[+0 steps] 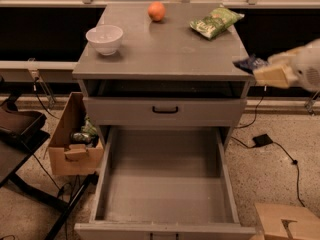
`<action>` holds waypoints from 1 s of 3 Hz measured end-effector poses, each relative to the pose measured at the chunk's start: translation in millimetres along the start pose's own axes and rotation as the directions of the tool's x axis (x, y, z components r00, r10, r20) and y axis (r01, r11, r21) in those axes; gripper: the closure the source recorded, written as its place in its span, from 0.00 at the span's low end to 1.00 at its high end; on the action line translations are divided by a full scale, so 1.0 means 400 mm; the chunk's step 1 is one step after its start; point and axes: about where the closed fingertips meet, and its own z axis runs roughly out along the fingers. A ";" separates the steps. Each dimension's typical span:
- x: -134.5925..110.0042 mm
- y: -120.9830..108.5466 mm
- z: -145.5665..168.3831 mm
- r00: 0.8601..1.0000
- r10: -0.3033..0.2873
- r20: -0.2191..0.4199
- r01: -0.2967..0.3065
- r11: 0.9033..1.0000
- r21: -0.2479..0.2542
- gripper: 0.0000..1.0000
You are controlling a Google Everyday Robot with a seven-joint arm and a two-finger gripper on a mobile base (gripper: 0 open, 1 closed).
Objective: Place rxbar blueberry into middle drawer
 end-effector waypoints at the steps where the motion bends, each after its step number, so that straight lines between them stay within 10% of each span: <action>1: 0.187 0.026 0.006 0.992 0.122 0.036 -0.121 0.992 -0.045 1.00; 3: 0.235 0.004 -0.052 0.981 0.181 0.071 -0.180 0.983 -0.022 1.00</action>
Offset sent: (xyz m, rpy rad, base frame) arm -0.0315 -0.0270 -0.0601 0.1209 0.0353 -0.0285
